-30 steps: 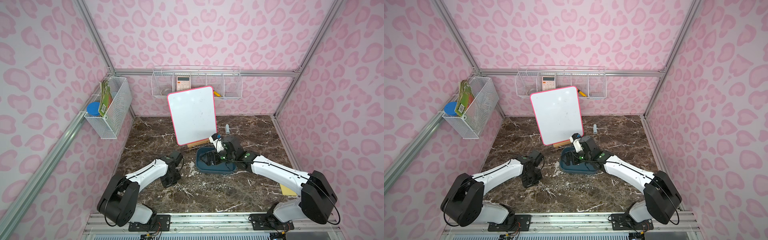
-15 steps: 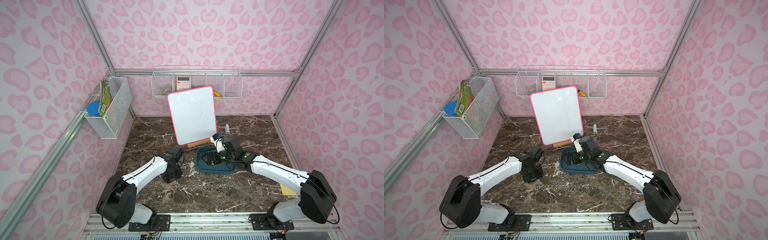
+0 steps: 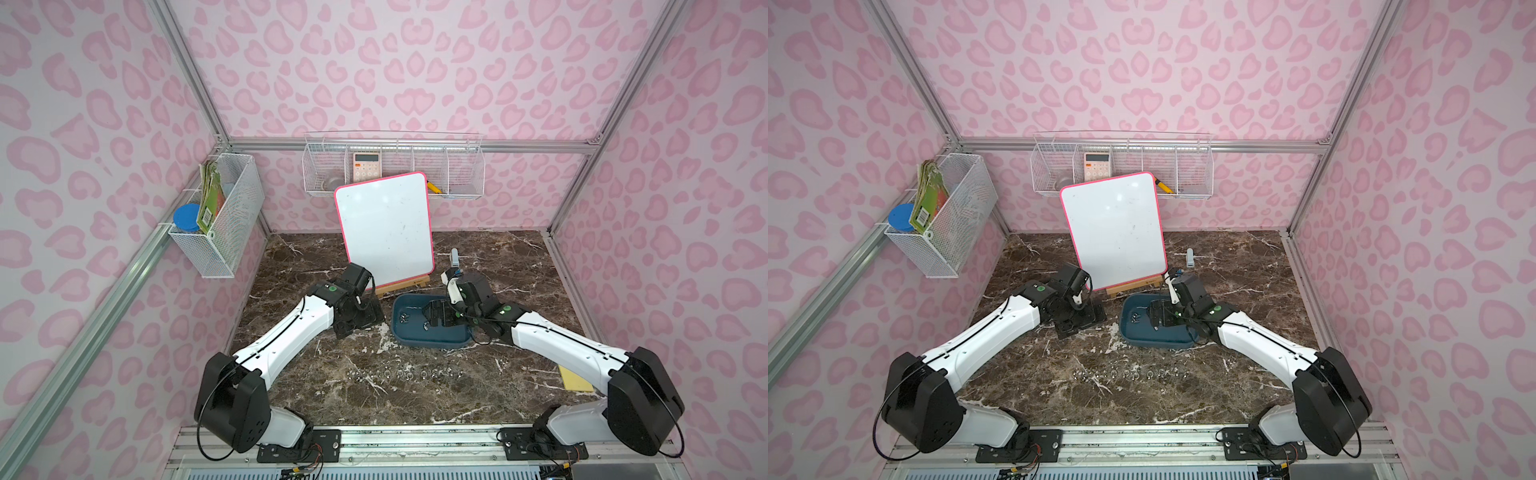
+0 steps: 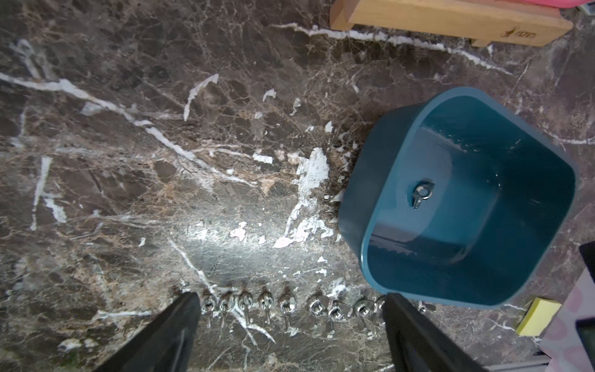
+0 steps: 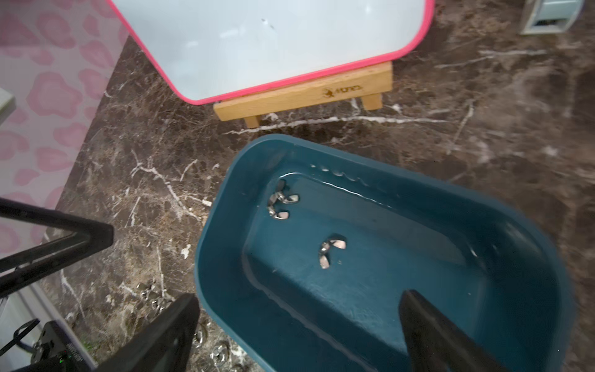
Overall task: Take out the wing nut from the storage box
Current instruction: Adjust the storage box at the center of the board.
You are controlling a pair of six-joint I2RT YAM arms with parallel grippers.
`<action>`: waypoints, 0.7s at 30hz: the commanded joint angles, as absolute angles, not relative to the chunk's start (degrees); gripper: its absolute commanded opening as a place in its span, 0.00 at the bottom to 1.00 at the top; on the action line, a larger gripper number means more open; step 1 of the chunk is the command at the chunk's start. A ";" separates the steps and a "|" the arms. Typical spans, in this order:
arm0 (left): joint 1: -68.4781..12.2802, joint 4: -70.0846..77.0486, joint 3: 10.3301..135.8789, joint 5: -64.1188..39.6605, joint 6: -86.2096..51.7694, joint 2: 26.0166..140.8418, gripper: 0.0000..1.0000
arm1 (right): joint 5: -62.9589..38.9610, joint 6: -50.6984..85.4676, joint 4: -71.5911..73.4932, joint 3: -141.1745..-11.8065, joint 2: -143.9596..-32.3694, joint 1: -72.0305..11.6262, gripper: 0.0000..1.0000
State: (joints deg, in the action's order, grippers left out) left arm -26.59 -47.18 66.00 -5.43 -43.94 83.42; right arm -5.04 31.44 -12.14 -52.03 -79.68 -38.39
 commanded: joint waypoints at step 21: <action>-27.06 -46.36 71.66 -8.13 -41.41 87.77 0.99 | 2.86 29.87 -9.13 -44.93 -85.18 -26.97 0.44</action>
